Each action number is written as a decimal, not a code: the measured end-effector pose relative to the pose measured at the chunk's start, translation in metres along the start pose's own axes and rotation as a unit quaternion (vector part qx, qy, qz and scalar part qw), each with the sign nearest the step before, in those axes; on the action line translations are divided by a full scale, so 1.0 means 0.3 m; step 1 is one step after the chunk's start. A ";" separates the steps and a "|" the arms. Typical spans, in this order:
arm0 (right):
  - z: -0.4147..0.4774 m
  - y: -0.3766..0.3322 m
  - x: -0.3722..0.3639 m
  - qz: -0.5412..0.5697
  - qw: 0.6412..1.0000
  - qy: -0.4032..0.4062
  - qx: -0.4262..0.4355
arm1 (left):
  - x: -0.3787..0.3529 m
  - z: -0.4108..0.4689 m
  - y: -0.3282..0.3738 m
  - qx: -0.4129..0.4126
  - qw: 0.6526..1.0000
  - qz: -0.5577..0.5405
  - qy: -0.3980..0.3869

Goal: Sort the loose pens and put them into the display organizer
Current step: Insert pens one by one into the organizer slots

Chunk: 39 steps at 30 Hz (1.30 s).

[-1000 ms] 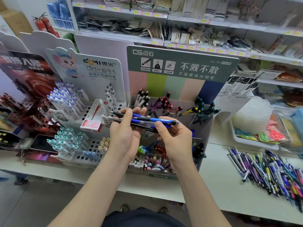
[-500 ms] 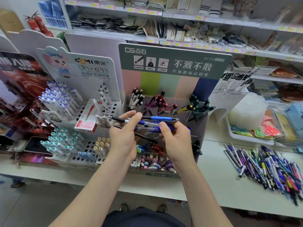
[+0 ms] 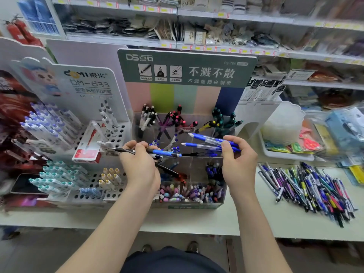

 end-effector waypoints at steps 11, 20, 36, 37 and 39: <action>-0.007 0.015 0.011 -0.205 0.939 -0.004 0.278 | -0.042 -0.047 -0.043 -0.110 0.979 0.133 -0.105; 0.021 0.083 0.009 -0.315 0.900 -0.106 0.281 | -0.090 -0.067 -0.058 -0.064 0.964 0.125 -0.228; -0.085 0.013 -0.115 -0.171 0.964 -0.063 0.196 | -0.082 -0.062 -0.044 0.079 0.977 -0.046 -0.192; -0.100 -0.012 -0.126 -0.109 0.976 -0.142 0.124 | -0.081 -0.058 -0.037 0.074 0.979 -0.049 -0.186; -0.135 -0.036 -0.155 -0.035 0.962 -0.271 0.001 | -0.081 -0.052 -0.023 0.068 0.981 -0.058 -0.172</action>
Point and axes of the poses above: each hand's wrist, its own z-axis towards the middle knuckle, its own x-axis out of the back of the hand, y = z × x, the point moved 3 cm from there along z, towards the middle knuckle, and after that the axes turned 4 degrees about z, right-handed, at the moved point
